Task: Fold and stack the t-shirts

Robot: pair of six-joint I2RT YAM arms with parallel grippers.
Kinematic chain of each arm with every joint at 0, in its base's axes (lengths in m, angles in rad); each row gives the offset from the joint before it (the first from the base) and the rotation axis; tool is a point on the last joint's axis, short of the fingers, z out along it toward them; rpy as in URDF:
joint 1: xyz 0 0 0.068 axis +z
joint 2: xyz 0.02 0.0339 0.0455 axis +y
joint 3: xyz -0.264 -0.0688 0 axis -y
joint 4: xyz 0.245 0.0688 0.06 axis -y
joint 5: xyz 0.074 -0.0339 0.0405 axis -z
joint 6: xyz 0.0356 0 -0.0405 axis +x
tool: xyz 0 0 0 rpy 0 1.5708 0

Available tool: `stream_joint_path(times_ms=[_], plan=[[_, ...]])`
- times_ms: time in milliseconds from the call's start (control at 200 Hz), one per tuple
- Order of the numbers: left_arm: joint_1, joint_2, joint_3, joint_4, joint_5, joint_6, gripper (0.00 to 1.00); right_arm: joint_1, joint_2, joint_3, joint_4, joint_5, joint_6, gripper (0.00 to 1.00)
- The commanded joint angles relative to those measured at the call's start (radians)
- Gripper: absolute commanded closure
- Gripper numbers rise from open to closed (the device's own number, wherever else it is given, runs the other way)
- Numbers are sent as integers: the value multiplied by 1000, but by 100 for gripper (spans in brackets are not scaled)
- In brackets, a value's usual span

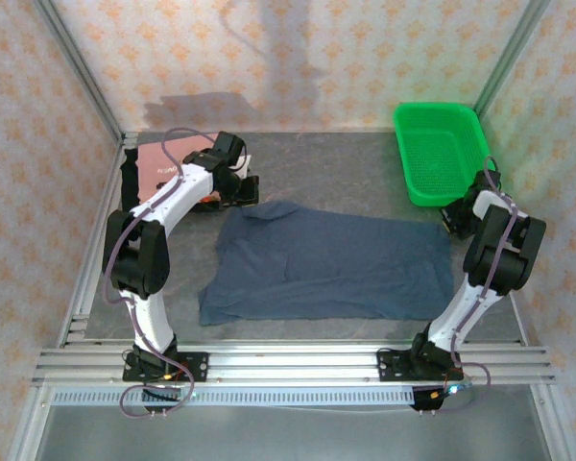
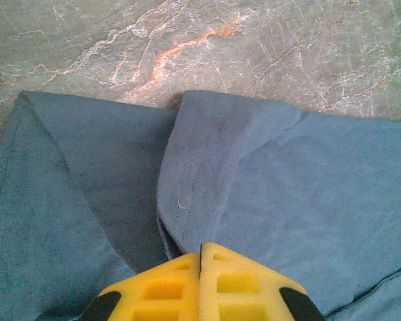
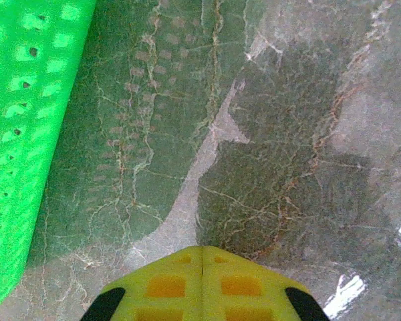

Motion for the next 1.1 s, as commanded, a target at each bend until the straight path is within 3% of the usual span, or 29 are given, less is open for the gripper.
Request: stream_joint_path(times_ms=[0,595,1096], plan=[[15,-13,29,-27,-43,9,100,24,-35,7,46,-52,-75,100],[56,-55,168,-97,-107,110,100,24,-265,-89,30,-54,-77,100],[66,-224,17,-103,-106,123,100,24,-370,-161,-47,-43,-94,100]])
